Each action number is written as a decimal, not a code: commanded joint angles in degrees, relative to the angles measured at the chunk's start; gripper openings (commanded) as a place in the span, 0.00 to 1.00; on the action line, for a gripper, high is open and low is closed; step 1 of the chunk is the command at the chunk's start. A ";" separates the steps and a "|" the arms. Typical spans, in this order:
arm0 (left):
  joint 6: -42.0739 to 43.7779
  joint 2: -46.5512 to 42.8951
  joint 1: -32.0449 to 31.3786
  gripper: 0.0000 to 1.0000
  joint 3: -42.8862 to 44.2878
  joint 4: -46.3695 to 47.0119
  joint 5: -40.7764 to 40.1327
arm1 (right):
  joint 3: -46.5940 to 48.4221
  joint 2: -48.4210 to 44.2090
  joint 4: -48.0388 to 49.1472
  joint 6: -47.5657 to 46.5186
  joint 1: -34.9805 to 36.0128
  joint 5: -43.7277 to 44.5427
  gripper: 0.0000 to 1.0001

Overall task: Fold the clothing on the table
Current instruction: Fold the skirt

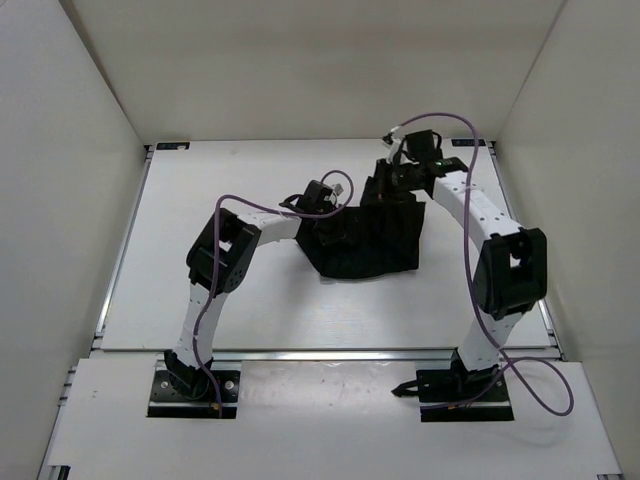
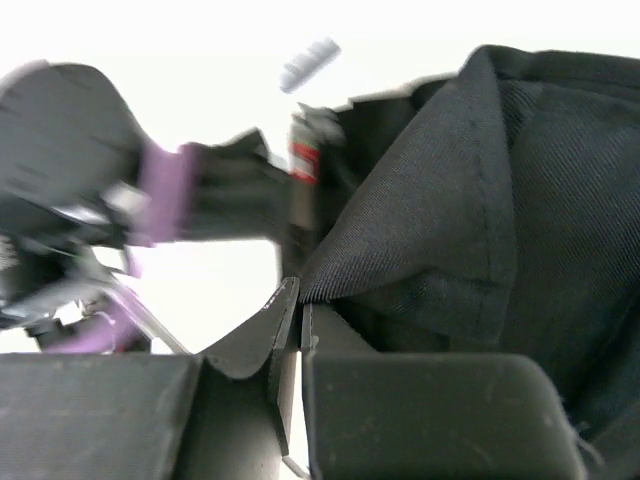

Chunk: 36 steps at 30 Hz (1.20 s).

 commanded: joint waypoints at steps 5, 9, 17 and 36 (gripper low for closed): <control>-5.03 -0.20 2.24 0.00 -5.75 6.99 5.93 | 20.47 5.22 -2.00 2.61 5.99 -4.14 0.00; -5.56 -1.25 3.20 0.00 -8.12 9.01 6.54 | 22.78 5.92 -2.89 2.78 7.58 -4.31 0.00; -9.33 -2.39 6.54 0.00 -13.39 16.29 11.37 | 7.35 0.92 1.31 3.39 11.62 -4.75 0.00; -20.94 -2.40 10.24 0.00 -20.78 33.35 22.02 | 23.13 14.36 -0.59 3.32 20.93 -10.92 0.00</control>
